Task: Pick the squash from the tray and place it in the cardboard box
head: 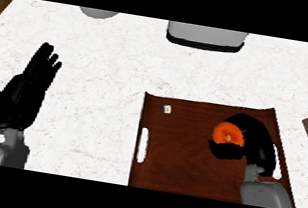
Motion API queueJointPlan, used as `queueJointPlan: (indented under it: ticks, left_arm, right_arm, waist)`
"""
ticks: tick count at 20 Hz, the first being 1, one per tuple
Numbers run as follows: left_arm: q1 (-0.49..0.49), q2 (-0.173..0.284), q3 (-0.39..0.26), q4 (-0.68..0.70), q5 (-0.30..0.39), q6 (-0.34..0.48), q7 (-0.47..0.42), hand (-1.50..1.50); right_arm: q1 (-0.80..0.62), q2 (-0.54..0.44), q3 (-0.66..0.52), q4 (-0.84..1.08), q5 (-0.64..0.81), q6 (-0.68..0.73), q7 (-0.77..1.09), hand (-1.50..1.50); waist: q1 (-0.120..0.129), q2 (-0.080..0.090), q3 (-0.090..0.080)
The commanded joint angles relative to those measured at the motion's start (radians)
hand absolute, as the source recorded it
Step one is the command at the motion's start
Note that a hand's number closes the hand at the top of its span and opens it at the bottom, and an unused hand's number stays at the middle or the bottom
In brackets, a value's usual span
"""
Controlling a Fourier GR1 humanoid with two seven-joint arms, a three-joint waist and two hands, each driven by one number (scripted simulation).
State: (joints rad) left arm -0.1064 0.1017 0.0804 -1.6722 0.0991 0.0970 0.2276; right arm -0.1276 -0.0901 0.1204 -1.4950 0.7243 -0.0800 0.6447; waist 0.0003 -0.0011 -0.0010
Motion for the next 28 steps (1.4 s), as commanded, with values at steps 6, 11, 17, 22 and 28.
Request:
queueJointPlan:
  ticks: [6, 11, 17, 22, 28]
  left_arm:
    - [0.001, 0.0, 0.008, 0.016, 0.01, -0.009, -0.002, 0.0]
    - [0.034, -0.006, 0.0, 0.014, -0.005, -0.011, -0.037, 0.0]
    - [0.032, -0.002, 0.011, 0.005, 0.002, -0.009, -0.027, 0.0]
    - [0.051, 0.006, 0.001, -0.065, 0.014, -0.016, 0.039, 0.0]
    - [0.062, -0.023, -0.009, -0.01, -0.017, 0.005, -0.023, 0.0]
  right_arm:
    - [0.134, -0.066, 0.425, -0.133, 0.252, 0.127, -0.128, 1.5]
    - [0.244, -0.152, 0.613, -0.359, 0.428, 0.116, -0.112, 1.5]
    - [0.277, -0.19, 0.776, -0.701, 0.595, 0.276, 0.027, 1.5]
    - [0.298, -0.185, 0.852, -0.902, 0.67, 0.373, 0.105, 1.5]
    - [0.256, -0.069, 0.786, -1.08, 0.778, 0.374, 0.244, 1.5]
  waist:
    - [-0.003, -0.008, -0.002]
    - [-0.016, -0.007, 0.0]
    - [-0.01, -0.006, -0.001]
    - [-0.005, -0.004, 0.001]
    - [-0.01, -0.005, 0.0]
